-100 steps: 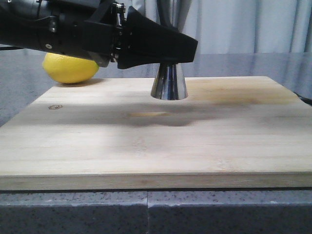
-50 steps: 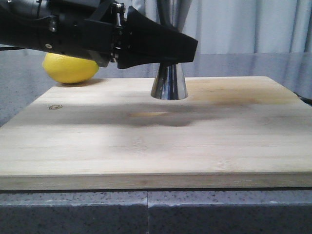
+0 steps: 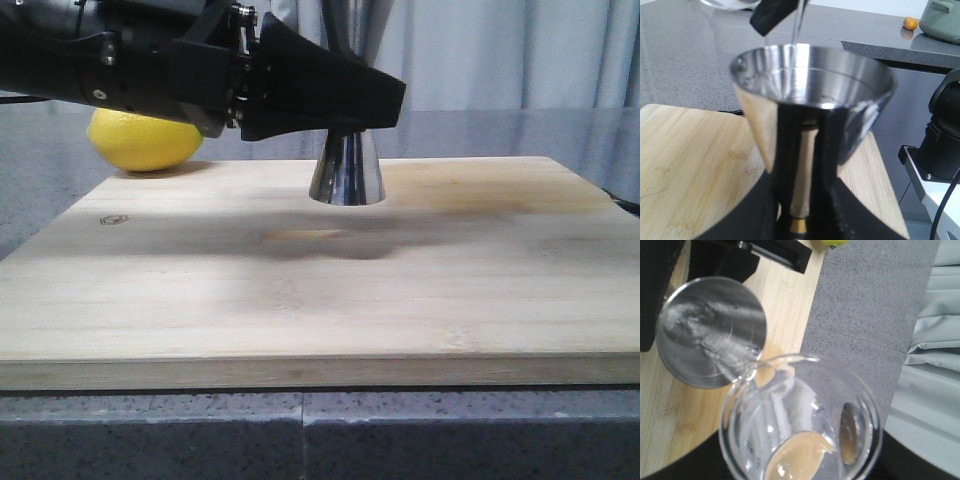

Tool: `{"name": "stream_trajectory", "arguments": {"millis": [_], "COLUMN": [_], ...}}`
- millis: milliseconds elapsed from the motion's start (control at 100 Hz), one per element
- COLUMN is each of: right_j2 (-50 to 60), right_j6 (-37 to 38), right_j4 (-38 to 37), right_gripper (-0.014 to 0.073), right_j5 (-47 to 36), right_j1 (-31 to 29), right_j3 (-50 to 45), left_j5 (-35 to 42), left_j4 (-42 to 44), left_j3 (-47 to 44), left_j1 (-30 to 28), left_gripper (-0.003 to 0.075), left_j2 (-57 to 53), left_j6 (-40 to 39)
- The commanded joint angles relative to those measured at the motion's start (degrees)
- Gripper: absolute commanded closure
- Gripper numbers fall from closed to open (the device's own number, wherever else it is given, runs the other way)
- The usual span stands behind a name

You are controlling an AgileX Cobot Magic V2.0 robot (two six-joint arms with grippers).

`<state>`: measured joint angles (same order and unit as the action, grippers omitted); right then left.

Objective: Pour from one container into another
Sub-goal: 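Tilt the beaker with the right gripper, pouring liquid into the jigger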

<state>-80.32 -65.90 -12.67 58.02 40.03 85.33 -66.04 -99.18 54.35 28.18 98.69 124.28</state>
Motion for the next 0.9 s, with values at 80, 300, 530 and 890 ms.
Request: {"name": "stream_trajectory", "arguments": {"millis": [80, 300, 530, 890], "right_j2": [1.5, 1.5, 1.5, 1.5], "right_j6": [0.2, 0.2, 0.2, 0.2], "right_j4": [-1.6, -2.6, -2.8, -3.7], "right_gripper": [0.0336, 0.0336, 0.0336, 0.0337], "right_j5": [-2.2, -2.1, -1.8, -1.5], "right_j1": [0.2, 1.4, 1.4, 1.4], "right_j3": [2.2, 2.2, 2.2, 2.2], "left_j5": [-6.3, -6.3, -6.3, -6.3], "left_j4": [-3.6, -3.6, -3.6, -3.6], "left_j3": [1.6, 1.6, 1.6, 1.6], "left_j1": [0.4, 0.4, 0.4, 0.4], "left_gripper": [0.0739, 0.0739, 0.0739, 0.0739], "left_j2": [-3.0, -3.0, -3.0, -3.0], "left_j6": [-0.7, -0.7, -0.7, -0.8]}}
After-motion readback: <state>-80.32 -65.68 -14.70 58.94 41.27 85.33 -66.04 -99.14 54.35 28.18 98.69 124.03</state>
